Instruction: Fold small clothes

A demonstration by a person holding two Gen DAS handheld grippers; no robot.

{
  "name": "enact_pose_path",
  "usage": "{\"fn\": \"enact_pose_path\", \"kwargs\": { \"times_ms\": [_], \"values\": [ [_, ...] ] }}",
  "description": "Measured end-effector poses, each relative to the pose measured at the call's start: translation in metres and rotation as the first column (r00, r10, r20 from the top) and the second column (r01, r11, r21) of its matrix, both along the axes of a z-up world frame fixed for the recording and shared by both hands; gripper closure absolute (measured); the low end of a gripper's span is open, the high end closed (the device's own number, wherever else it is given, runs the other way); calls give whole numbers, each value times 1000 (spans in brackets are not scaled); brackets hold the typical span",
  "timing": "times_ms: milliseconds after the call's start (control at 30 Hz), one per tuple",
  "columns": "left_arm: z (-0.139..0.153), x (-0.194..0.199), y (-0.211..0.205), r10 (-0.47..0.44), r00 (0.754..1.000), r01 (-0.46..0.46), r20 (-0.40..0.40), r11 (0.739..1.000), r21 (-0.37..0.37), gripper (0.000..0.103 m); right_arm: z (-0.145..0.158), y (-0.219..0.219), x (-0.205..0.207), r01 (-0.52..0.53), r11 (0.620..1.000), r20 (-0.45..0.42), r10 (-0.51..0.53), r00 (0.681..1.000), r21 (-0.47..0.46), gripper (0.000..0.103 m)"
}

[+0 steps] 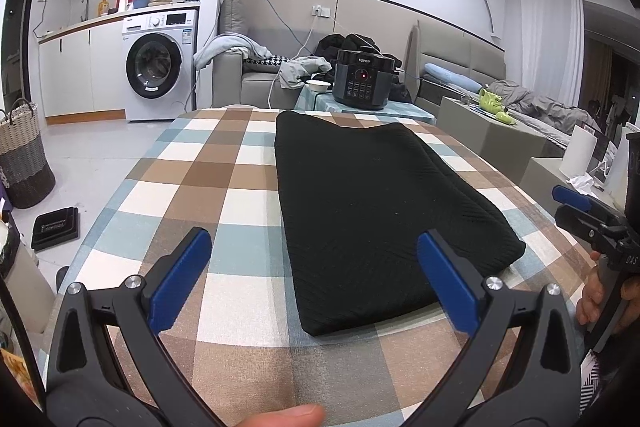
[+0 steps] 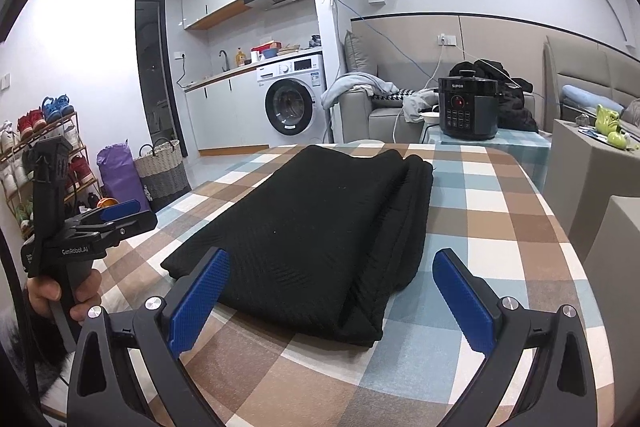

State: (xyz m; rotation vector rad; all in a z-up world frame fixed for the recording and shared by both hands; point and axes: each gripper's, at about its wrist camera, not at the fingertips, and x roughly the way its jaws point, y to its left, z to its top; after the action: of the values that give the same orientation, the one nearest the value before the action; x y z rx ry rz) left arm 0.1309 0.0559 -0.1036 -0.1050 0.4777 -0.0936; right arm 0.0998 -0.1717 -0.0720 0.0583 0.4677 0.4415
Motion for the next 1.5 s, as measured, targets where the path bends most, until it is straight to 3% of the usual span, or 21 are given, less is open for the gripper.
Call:
{"fn": "enact_pose_path", "kwargs": {
  "times_ms": [1500],
  "values": [
    [-1,0,0,0,1000,0,2,1000,-3,1,-1,-1,2,2,1000,-7,-2,1000,6,0]
  ]
}}
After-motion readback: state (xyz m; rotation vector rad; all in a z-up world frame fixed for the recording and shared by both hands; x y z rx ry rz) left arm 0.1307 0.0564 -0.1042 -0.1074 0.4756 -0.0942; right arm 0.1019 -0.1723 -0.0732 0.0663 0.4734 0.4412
